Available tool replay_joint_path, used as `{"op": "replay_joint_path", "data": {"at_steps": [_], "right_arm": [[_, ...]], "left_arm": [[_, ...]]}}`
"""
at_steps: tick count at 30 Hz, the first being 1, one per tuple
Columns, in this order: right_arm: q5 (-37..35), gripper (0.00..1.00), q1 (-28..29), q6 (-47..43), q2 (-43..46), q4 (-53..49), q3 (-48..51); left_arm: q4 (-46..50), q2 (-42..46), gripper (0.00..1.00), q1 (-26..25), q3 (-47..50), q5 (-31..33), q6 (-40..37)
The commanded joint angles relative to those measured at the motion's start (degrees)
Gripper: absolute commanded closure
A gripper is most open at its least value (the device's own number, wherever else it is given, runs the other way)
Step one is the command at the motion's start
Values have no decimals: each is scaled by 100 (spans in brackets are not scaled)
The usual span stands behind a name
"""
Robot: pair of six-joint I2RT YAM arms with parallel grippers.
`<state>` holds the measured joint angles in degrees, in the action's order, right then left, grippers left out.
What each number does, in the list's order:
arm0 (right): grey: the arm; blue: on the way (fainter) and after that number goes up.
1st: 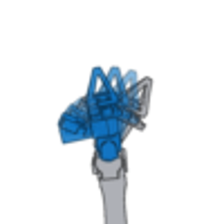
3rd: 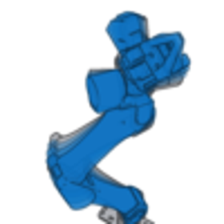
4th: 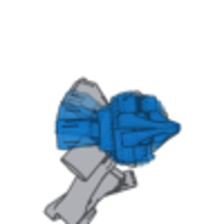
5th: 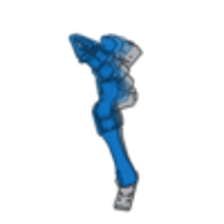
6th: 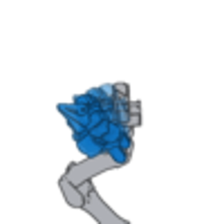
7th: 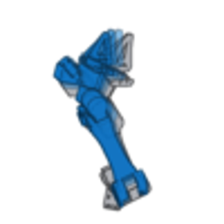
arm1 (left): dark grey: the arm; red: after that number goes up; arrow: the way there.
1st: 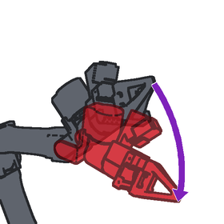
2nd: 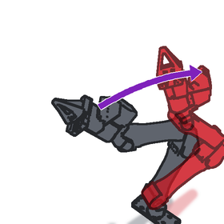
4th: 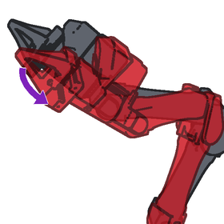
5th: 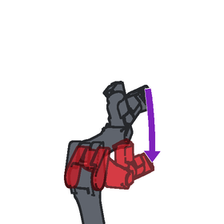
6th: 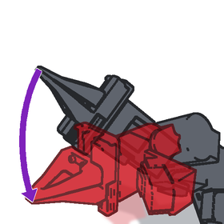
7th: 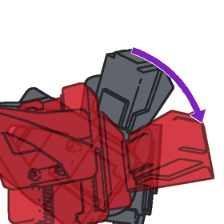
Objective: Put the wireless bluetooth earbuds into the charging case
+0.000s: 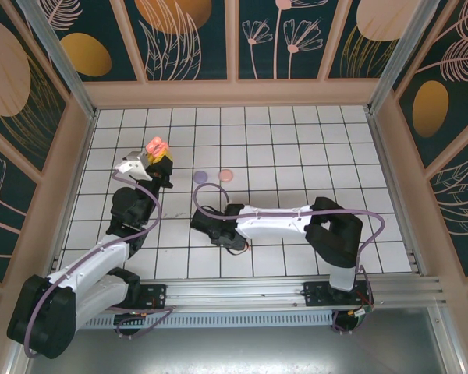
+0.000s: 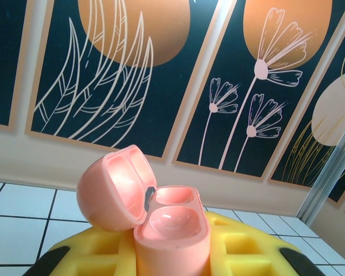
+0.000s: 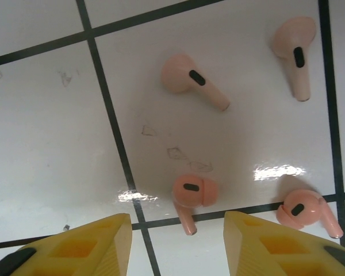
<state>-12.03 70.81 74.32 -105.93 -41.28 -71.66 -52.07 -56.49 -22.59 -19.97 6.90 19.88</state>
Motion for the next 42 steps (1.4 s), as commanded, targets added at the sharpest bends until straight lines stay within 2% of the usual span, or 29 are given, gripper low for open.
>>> {"op": "replay_joint_path", "data": {"at_steps": [1, 22, 34, 42], "right_arm": [[-159, 53, -71, 218, -68, -303, -69], [100, 53, -304, -23, -454, 225, 29], [190, 59, -366, -146, -508, 392, 95], [245, 59, -306, -113, -434, 449, 188]], "left_arm": [[-123, 72, 100, -9, -25, -47, 130], [-154, -125, 100, -17, -70, -208, 303], [-163, -274, 100, -17, -130, -261, 315], [-163, -334, 100, -17, -148, -295, 330]]}}
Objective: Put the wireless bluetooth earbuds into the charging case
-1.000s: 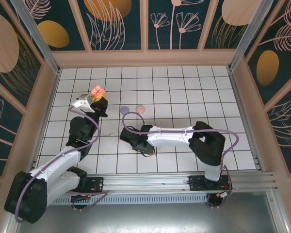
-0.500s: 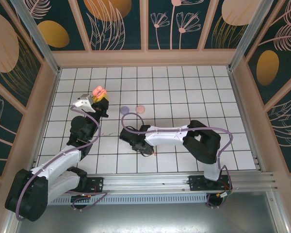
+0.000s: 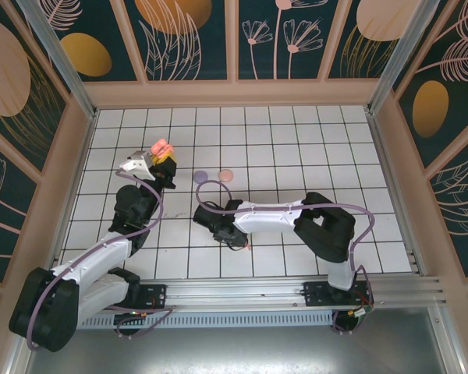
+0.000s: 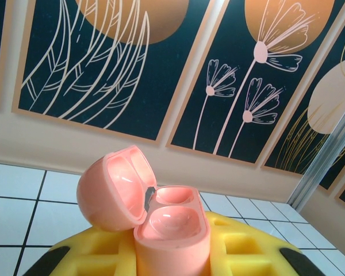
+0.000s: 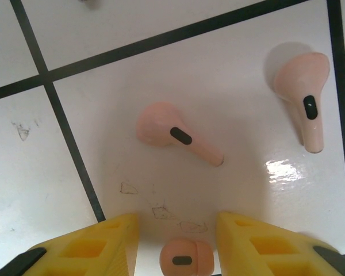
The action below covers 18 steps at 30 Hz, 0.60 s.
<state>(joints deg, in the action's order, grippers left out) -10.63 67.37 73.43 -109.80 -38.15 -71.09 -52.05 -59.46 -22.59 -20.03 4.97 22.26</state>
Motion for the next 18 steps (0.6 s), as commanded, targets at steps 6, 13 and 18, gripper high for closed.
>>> {"op": "replay_joint_path", "data": {"at_steps": [6, 13, 18], "right_arm": [[103, 59, 57, 5, -7, 115, 170], [132, 59, 96, 47, 27, 139, 226], [140, 59, 127, 75, 70, 150, 245]], "left_arm": [[-163, -107, 100, -17, -174, -128, 136], [-165, -160, 100, -26, -220, -168, 156], [-174, -219, 100, -35, -247, -186, 198]]}}
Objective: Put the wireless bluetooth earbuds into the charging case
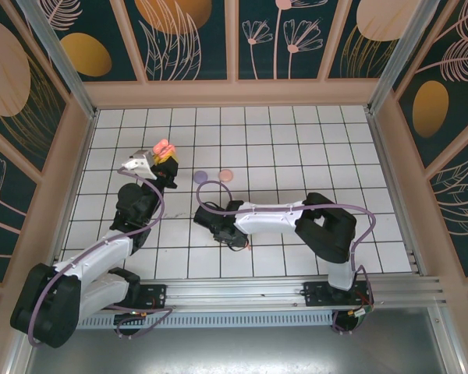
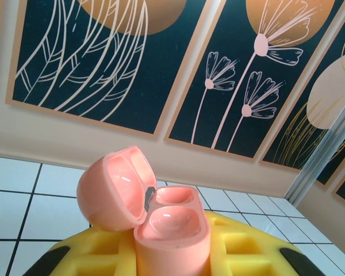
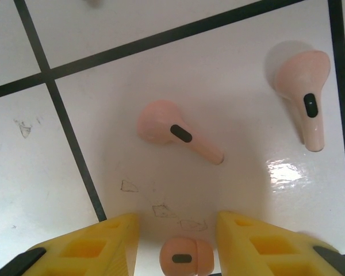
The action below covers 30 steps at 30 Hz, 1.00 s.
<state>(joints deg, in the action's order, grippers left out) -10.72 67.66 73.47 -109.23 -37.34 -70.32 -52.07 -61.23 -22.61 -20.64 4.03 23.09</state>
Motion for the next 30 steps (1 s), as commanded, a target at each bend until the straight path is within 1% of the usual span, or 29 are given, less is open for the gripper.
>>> {"op": "replay_joint_path", "data": {"at_steps": [1, 11, 16, 25, 27, 30], "right_arm": [[144, 59, 109, 71, 11, 75, 168], [237, 59, 142, 80, -50, 206, 264], [277, 61, 158, 77, -48, 276, 300], [281, 68, 182, 71, -11, 319, 306], [264, 71, 182, 62, 6, 322, 309], [254, 72, 178, 61, 23, 324, 304]], "left_arm": [[-171, -47, 100, -41, -186, -87, 117], [-169, -73, 100, -94, -203, -62, 119], [-153, -91, 100, -128, -235, -47, 112], [-137, -165, 100, -195, -300, -26, 91], [-129, -183, 100, -217, -325, -17, 84], [-128, -203, 100, -242, -348, -15, 57]]}}
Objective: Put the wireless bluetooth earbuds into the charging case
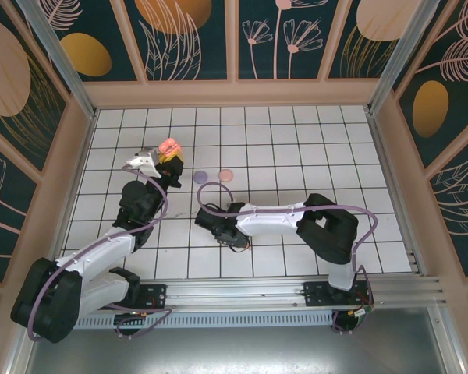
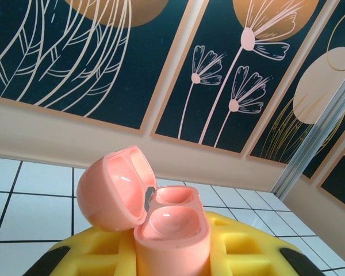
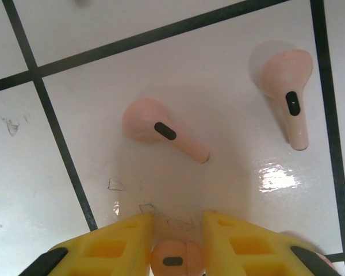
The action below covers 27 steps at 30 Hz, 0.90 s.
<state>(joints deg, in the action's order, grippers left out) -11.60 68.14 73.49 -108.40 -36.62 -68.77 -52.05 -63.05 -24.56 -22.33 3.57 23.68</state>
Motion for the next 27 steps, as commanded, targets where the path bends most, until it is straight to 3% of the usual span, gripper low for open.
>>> {"op": "replay_joint_path", "data": {"at_steps": [1, 5, 7, 10, 27], "right_arm": [[342, 73, 129, 60, -59, 247, 151], [333, 71, 129, 42, -30, 267, 146], [342, 61, 134, 44, -15, 248, 138], [325, 55, 146, 86, 50, 178, 127], [298, 56, 245, 235, 199, -43, 214]], "left_arm": [[-125, -32, 100, -54, -184, 42, -10], [-112, -63, 100, -84, -215, 55, -20], [-112, -82, 100, -101, -227, 56, -29], [-95, -102, 100, -122, -256, 61, -59], [-129, -182, 100, -181, -273, 57, -70]]}}
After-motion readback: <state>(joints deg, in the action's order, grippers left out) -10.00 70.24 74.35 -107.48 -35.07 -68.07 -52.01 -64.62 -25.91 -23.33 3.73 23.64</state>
